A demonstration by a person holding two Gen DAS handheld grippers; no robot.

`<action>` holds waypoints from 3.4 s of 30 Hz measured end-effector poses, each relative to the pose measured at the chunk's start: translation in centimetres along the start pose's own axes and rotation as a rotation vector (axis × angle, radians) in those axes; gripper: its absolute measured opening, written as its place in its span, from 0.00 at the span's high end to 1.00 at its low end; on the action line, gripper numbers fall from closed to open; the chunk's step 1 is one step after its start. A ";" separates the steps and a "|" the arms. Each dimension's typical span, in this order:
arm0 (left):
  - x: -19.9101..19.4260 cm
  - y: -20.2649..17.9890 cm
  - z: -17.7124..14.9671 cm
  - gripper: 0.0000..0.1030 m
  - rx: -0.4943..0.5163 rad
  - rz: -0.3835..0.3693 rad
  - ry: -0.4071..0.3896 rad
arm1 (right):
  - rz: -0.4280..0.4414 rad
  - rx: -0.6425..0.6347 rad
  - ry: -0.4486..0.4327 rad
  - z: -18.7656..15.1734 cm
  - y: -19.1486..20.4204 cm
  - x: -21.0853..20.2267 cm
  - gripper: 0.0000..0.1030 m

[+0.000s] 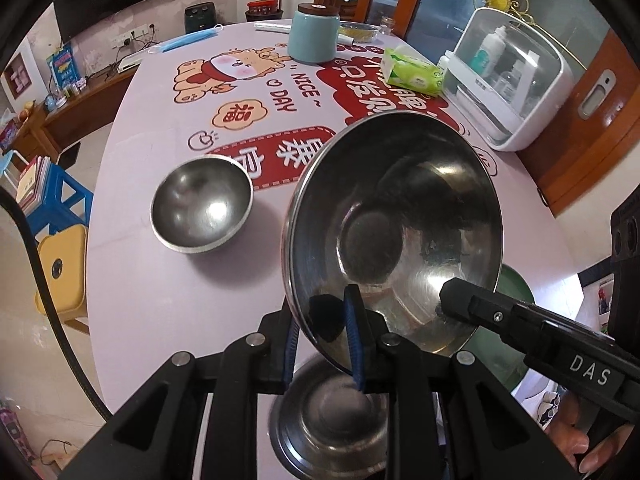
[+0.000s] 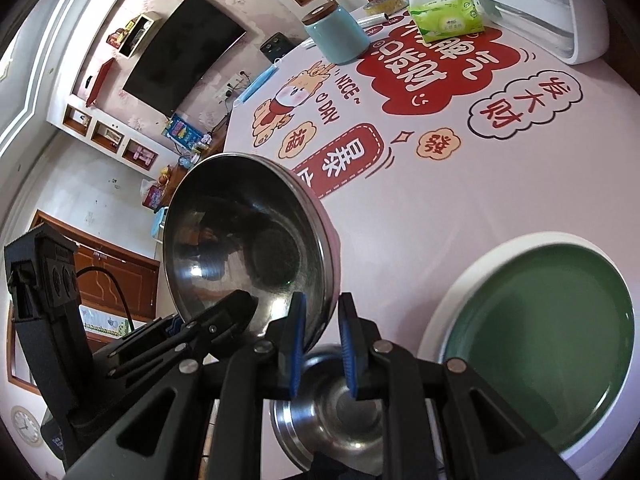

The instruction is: Organize plates and bowls

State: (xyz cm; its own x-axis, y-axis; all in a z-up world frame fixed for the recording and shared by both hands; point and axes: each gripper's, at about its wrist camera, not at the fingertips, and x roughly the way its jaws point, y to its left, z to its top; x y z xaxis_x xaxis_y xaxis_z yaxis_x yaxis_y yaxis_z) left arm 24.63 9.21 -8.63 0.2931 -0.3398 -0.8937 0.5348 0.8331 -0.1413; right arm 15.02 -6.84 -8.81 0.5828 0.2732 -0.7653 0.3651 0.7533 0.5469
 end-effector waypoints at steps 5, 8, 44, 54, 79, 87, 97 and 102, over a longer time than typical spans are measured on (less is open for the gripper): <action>0.2 -0.3 -3.0 0.79 -0.029 -0.015 0.013 | -0.014 -0.022 0.032 -1.8 -0.6 -0.1 0.84; 0.6 -0.1 -4.5 0.79 -0.062 -0.026 0.036 | -0.025 -0.036 0.074 -2.7 -0.7 0.1 0.84; 2.9 0.2 -12.7 0.69 -0.285 -0.001 0.265 | -0.142 -0.124 0.378 -5.4 -0.5 1.3 0.82; 0.6 0.3 -12.6 0.61 -0.227 -0.039 0.184 | -0.138 -0.099 0.346 -6.9 -0.1 0.3 0.82; -7.1 5.2 -14.4 0.59 -0.346 -0.038 -0.223 | -0.073 -0.252 0.023 -8.2 4.8 -2.8 0.82; -7.1 7.8 -12.4 0.59 -0.419 -0.018 -0.301 | -0.023 -0.283 -0.061 -5.4 6.0 -0.7 0.82; -5.1 11.2 -7.2 0.59 -0.490 0.030 -0.342 | -0.032 -0.417 -0.101 -1.9 8.0 2.6 0.81; -3.6 12.3 -4.5 0.59 -0.490 0.045 -0.341 | -0.065 -0.514 -0.124 -0.3 8.9 4.3 0.79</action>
State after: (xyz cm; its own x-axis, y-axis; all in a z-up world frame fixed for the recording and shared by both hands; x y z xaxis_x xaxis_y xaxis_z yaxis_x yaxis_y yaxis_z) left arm 26.57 22.70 -9.08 0.5878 -0.3531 -0.7278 0.1119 0.9265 -0.3592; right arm 20.56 1.17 -7.30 0.6635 0.1671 -0.7292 0.0185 0.9708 0.2392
